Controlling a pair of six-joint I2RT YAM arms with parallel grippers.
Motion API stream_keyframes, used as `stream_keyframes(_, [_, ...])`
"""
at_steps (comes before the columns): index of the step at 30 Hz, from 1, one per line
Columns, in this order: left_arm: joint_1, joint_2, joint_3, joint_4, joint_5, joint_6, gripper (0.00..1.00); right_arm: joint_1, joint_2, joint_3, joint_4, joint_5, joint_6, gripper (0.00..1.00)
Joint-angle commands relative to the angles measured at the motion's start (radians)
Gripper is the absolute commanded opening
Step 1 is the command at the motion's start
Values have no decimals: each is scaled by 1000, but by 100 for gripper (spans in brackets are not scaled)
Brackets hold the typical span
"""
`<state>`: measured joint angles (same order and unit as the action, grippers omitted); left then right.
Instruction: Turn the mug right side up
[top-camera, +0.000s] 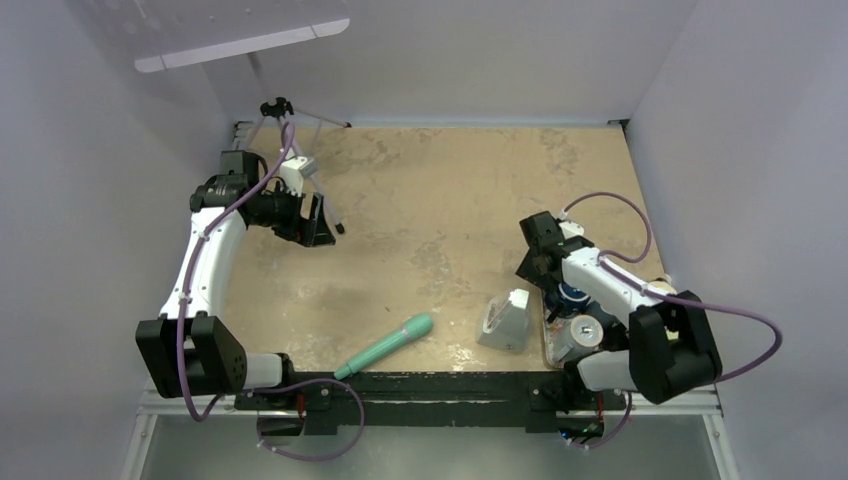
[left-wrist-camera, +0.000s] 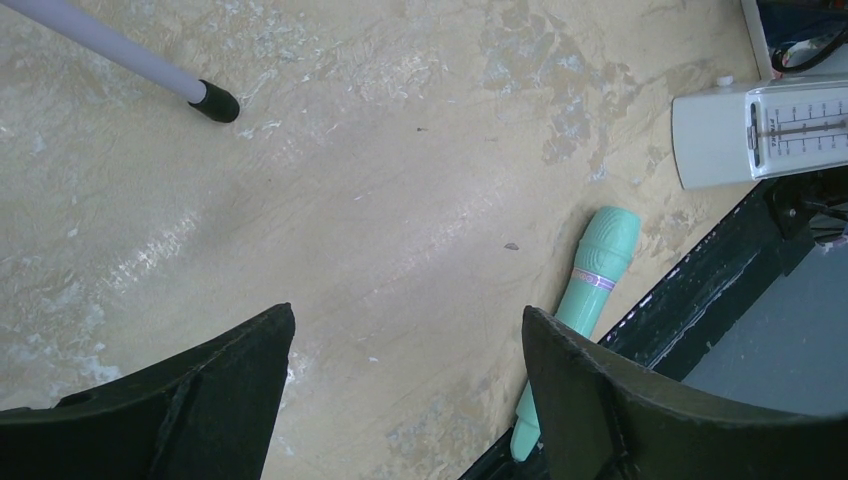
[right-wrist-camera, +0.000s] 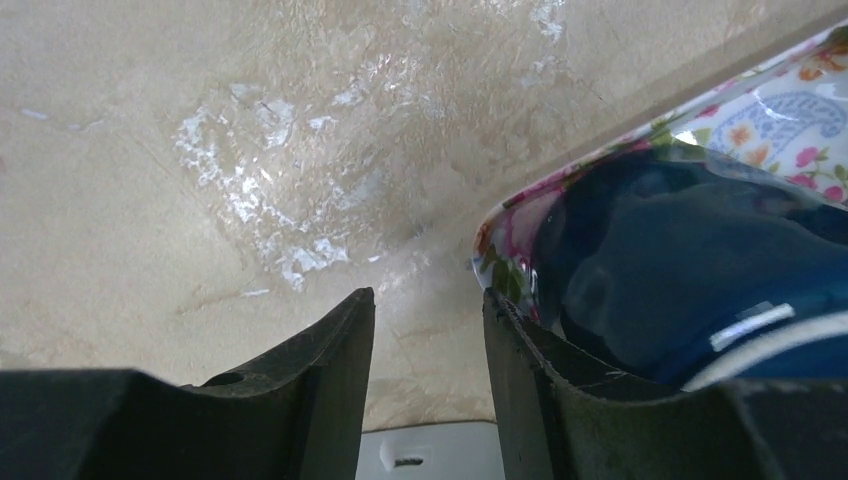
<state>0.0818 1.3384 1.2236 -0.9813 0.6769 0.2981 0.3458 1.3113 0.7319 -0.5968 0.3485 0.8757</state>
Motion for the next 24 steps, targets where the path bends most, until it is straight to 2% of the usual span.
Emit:
stream_keyframes(1, [-5, -23, 33, 10, 23, 13, 87, -18, 86, 17, 38, 50, -31, 48])
stream_keyframes(8, [-5, -17, 38, 2, 18, 21, 87, -25, 134, 45, 8, 123, -31, 54])
stream_keyframes(17, [-5, -8, 40, 8, 8, 27, 86, -6, 191, 167, -119, 243, -72, 50])
stream_keyframes(24, [-5, -7, 34, 1, -2, 42, 86, -6, 249, 155, -136, 205, -71, 49])
